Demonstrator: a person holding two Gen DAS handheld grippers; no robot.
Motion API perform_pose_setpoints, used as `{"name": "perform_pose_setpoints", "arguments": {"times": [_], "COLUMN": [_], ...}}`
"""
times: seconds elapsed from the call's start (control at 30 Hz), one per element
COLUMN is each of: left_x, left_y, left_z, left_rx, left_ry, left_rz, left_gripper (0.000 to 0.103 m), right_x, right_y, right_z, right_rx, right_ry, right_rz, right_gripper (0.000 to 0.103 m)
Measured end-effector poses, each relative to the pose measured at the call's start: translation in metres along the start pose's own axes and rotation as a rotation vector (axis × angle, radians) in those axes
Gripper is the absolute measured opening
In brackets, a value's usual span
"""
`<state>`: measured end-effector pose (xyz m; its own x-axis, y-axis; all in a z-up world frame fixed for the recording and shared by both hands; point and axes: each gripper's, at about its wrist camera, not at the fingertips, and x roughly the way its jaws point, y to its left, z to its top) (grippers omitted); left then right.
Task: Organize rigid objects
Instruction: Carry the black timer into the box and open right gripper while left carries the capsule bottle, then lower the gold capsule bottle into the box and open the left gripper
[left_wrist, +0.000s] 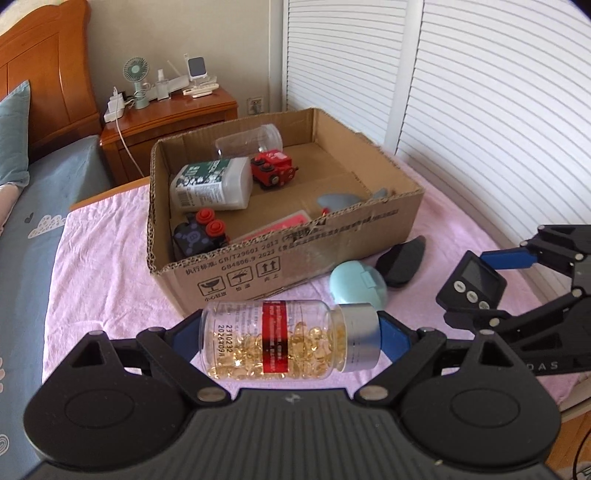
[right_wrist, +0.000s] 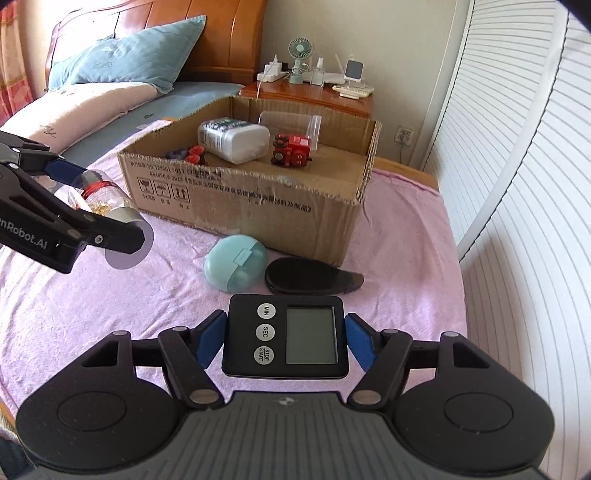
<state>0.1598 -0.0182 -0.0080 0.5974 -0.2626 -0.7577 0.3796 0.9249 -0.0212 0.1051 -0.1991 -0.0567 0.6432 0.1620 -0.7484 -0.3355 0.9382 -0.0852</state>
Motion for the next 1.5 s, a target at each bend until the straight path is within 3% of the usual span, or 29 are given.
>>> {"name": "perform_pose_setpoints", "arguments": {"times": [0.43,0.57,0.8,0.93,1.07,1.23,1.5], "left_x": [-0.015,-0.017,-0.014,-0.01,-0.009,-0.009,-0.004], "left_y": [0.009,0.015,0.026,0.029,0.028,0.024,0.01], "left_z": [0.016,0.021,0.03,0.034,0.038,0.048,0.077], "left_rx": [-0.003,0.0,-0.002,-0.006,-0.005,0.002,0.024], "left_ry": [-0.048,-0.06,-0.065,-0.061,-0.065,-0.071,-0.063], "left_rz": [0.018,0.035,0.059,0.063,0.061,0.055,0.036], "left_gripper": [0.093,0.093,0.093,0.093,0.093,0.093,0.093], "right_x": [-0.015,0.004,0.059,0.083,0.087,0.06,0.012], "right_y": [-0.022,-0.025,-0.031,-0.035,-0.041,-0.045,-0.049], "right_z": [0.067,0.092,0.124,0.13,0.129,0.114,0.083], "right_rx": [-0.035,-0.045,-0.027,0.005,0.05,0.093,0.173], "right_ry": [-0.122,-0.131,-0.073,-0.069,-0.07,-0.069,-0.046], "right_rz": [0.019,0.03,0.041,0.026,0.023,0.013,-0.026], "right_gripper": [0.074,0.074,0.074,0.075,0.097,0.103,0.103]}}
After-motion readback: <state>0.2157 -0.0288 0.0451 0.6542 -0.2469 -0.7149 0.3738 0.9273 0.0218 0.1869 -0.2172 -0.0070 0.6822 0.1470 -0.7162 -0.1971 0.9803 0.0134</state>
